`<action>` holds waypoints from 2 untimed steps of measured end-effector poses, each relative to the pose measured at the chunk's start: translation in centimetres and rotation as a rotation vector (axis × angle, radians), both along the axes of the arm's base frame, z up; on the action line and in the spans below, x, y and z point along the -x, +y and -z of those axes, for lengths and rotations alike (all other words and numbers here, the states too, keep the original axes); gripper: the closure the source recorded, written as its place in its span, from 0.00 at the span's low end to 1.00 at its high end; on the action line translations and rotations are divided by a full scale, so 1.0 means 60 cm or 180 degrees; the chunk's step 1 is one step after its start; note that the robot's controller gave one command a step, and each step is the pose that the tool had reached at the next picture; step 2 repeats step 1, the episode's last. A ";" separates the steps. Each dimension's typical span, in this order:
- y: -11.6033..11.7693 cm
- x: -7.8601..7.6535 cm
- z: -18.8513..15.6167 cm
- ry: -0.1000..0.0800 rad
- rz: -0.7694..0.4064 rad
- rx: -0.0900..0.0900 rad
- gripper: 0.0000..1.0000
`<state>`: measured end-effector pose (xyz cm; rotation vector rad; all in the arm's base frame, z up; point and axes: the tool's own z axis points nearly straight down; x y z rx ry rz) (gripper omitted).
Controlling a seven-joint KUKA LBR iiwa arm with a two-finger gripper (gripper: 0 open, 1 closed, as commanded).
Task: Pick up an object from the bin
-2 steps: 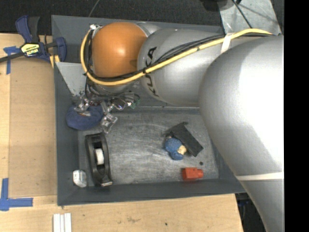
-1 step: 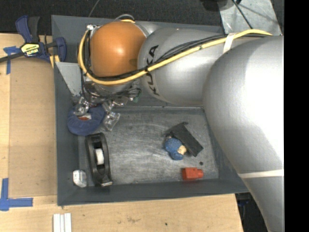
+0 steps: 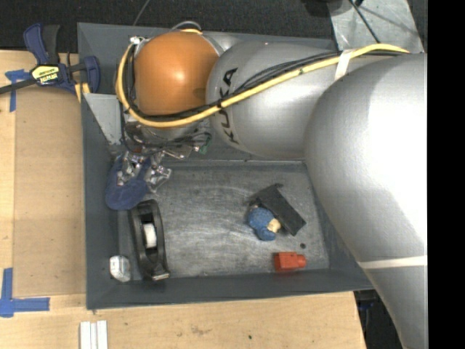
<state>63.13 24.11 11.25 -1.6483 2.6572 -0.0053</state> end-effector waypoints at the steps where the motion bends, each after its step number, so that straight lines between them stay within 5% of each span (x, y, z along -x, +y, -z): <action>1: -0.006 0.016 -0.200 0.0006 0.0060 -0.0002 1.00; 2: -0.006 0.016 -0.200 0.0006 0.0060 -0.0002 1.00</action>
Offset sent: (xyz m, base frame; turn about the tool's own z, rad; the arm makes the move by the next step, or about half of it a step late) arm -0.0121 -0.0045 0.1135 0.0189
